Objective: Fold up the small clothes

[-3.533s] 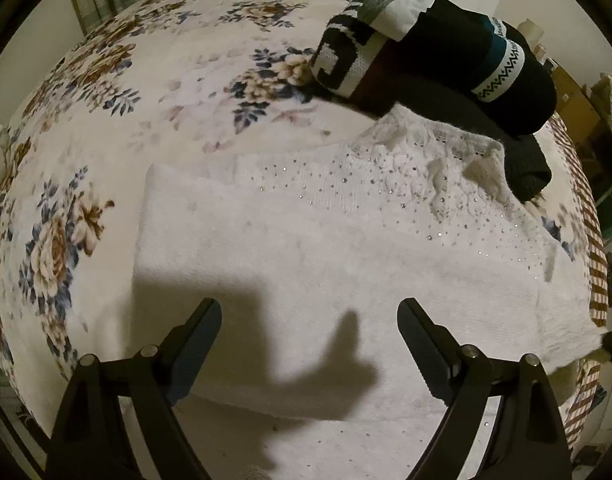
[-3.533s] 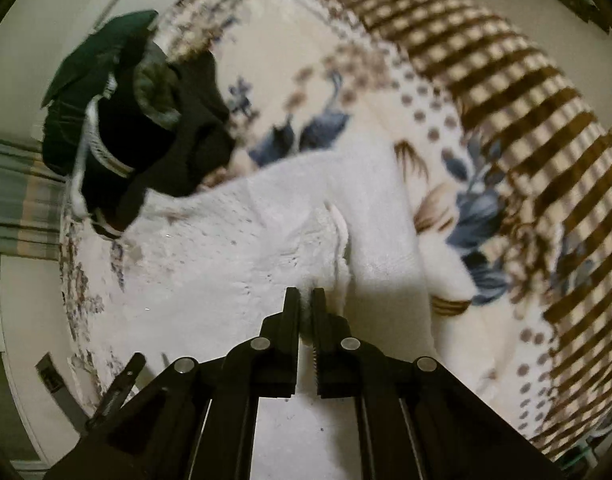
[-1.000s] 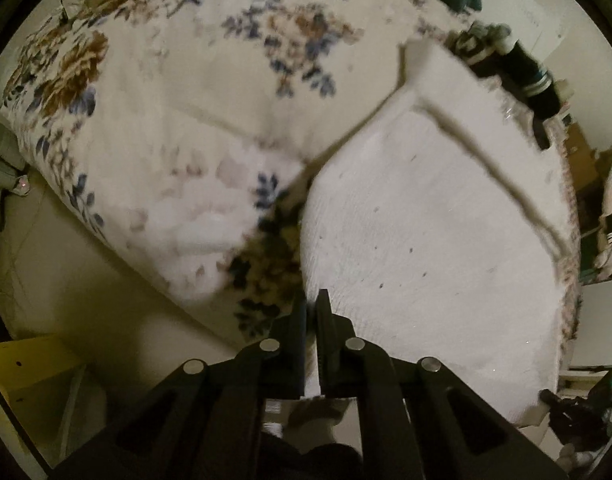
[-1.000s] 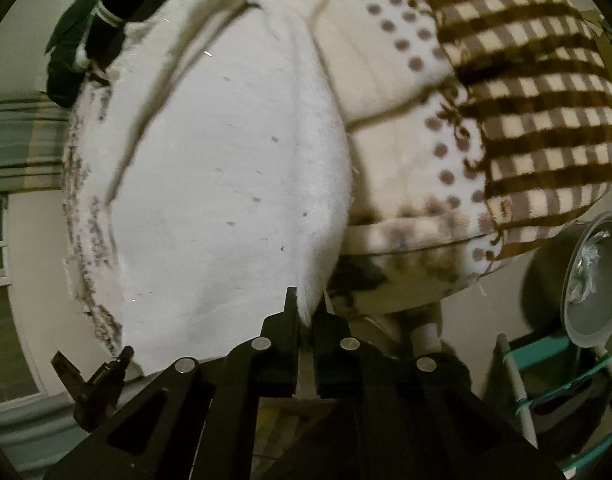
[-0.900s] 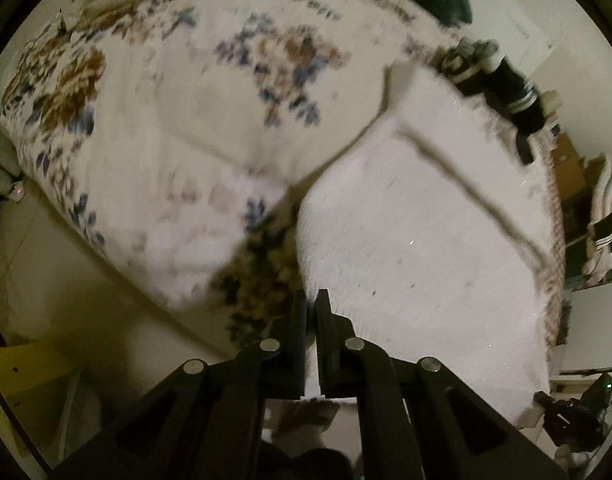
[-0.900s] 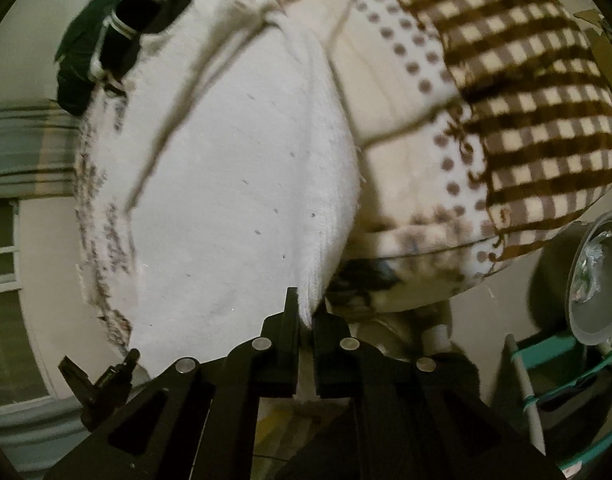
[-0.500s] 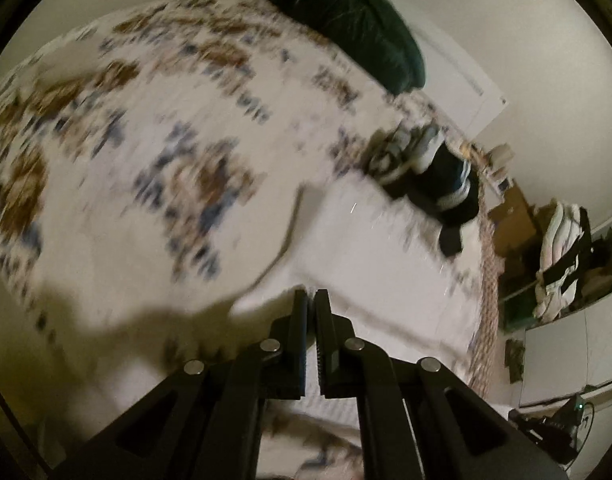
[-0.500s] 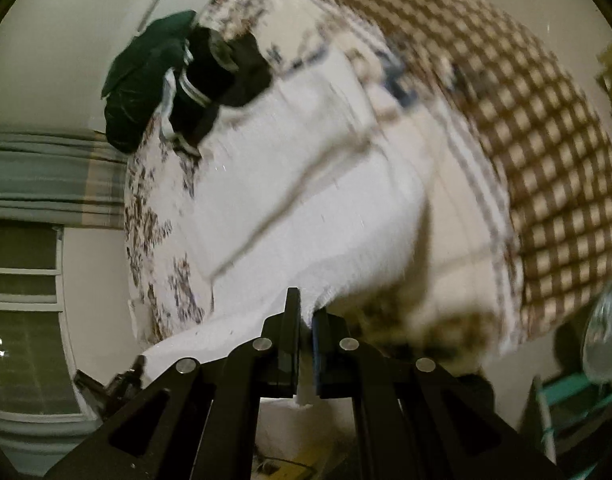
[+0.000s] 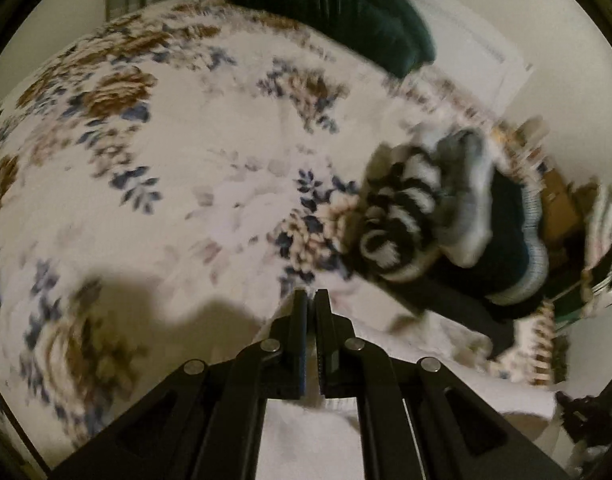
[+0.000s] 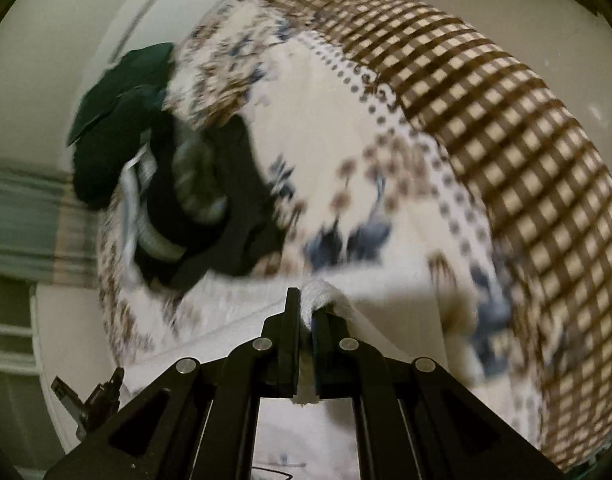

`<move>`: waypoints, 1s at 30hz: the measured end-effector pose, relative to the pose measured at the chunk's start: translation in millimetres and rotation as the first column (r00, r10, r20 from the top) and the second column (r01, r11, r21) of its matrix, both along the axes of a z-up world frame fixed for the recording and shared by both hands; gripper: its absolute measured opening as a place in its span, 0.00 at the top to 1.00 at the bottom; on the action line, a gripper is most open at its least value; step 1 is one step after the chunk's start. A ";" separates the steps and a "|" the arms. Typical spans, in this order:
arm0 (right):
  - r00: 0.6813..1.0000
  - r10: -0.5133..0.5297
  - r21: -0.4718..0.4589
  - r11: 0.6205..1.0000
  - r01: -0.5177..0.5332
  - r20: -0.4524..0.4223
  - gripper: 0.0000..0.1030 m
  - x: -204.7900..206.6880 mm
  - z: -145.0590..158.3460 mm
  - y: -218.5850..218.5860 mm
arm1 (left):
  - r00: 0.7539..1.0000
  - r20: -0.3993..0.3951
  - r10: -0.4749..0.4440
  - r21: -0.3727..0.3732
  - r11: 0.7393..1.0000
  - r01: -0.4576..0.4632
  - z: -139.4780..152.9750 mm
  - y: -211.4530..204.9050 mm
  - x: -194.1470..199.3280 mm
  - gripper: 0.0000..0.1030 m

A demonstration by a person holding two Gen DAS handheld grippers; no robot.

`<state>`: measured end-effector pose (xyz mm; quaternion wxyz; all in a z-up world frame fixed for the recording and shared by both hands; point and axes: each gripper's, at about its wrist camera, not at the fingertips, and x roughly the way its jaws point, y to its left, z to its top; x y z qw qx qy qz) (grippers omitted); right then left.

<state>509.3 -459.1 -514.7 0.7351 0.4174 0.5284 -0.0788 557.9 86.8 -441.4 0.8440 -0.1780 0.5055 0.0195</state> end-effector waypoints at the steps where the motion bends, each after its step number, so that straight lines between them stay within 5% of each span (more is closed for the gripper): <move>1: 0.999 -0.002 0.013 1.000 0.002 -0.032 0.95 17.1 -15.0 -5.0 | 0.999 -0.037 -0.003 0.012 1.000 0.004 -14.4 -3.1 15.2 0.98; 4: 0.996 -0.006 0.065 0.998 0.011 -0.084 0.92 42.9 -50.6 -12.2 | 0.991 -0.134 0.011 -0.023 1.000 -0.014 -44.4 1.2 37.0 0.94; 5: 0.996 -0.001 0.066 0.998 0.007 -0.089 0.81 43.3 -54.7 -12.1 | 0.988 -0.150 0.025 -0.042 0.999 -0.031 -47.7 6.7 39.0 0.94; 6: 0.997 0.000 0.060 0.998 0.004 -0.073 0.53 41.5 -54.9 -13.1 | 0.986 -0.161 0.041 -0.061 0.997 -0.052 -48.6 13.6 38.8 0.94; 8: 0.999 0.012 0.036 0.999 -0.011 -0.040 0.15 28.5 -48.6 -11.4 | 0.989 -0.135 0.062 -0.080 0.994 -0.073 -40.6 28.2 28.2 0.71; 9: 1.000 0.023 -0.001 1.000 -0.023 -0.018 0.11 15.4 -39.7 -8.9 | 0.992 -0.102 0.070 -0.091 0.993 -0.079 -33.2 36.3 15.6 0.61; 10: 1.000 0.028 -0.030 0.999 -0.028 -0.007 0.11 3.4 -34.2 -6.3 | 0.993 -0.083 0.081 -0.104 0.991 -0.090 -26.6 40.8 5.2 0.41; 11: 0.999 0.032 -0.065 0.997 -0.032 0.004 0.11 -15.3 -26.4 -1.5 | 0.993 -0.070 0.091 -0.117 0.988 -0.098 -23.0 47.0 -8.4 0.33; 15: 1.000 0.011 -0.080 0.997 -0.010 0.011 0.11 -89.2 -19.3 19.8 | 0.983 -0.097 0.159 -0.159 0.972 -0.173 -23.5 63.5 -86.6 0.33; 20: 0.996 -0.092 0.071 0.993 0.094 -0.021 0.11 -172.2 -53.9 47.5 | 0.944 -0.207 0.256 -0.221 0.928 -0.300 -53.3 66.9 -191.2 0.33; 25: 0.982 -0.189 0.238 0.954 0.182 0.007 0.11 -180.6 -111.1 59.4 | 0.911 -0.273 0.310 -0.345 0.852 -0.393 -101.0 54.8 -217.1 0.33; 30: 0.948 -0.304 0.244 0.930 0.275 0.089 0.12 -179.9 -131.5 59.5 | 0.905 -0.254 0.342 -0.365 0.832 -0.417 -123.1 42.3 -195.4 0.33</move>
